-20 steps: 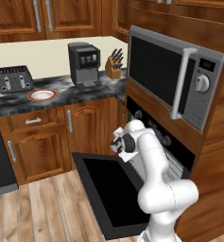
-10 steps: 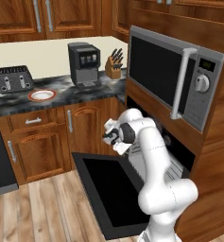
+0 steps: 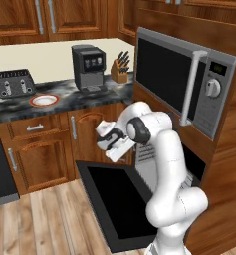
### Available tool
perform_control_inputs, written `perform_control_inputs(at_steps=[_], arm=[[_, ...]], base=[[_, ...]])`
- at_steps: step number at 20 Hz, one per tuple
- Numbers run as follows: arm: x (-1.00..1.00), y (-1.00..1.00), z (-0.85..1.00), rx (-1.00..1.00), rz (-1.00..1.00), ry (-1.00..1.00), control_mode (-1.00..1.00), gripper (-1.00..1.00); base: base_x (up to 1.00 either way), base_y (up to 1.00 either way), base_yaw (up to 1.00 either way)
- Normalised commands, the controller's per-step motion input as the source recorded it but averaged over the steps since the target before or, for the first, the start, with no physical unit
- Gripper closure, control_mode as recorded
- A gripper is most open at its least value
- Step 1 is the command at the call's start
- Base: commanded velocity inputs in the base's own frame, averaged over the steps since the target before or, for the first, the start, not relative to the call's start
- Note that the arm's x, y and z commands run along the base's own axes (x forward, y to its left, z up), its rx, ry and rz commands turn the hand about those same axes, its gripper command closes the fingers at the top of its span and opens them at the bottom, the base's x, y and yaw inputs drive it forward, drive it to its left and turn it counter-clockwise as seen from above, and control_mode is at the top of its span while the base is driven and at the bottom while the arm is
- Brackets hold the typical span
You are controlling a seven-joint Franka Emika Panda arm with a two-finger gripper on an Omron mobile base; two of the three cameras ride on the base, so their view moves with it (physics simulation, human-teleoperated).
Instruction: Place the fish on the rack of the oven, and slide the rack back inside. Close the oven door.
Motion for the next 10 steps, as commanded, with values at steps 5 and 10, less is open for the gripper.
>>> perform_control_inputs(at_steps=[5, 10], arm=[[-0.88, 0.25, 0.99, 0.12, 0.00, -0.32, -1.00, -1.00], [-1.00, 0.01, 1.00, 0.17, 0.00, -0.44, -1.00, -1.00]], base=[[0.00, 0.00, 0.00], [0.00, 0.00, 0.00]])
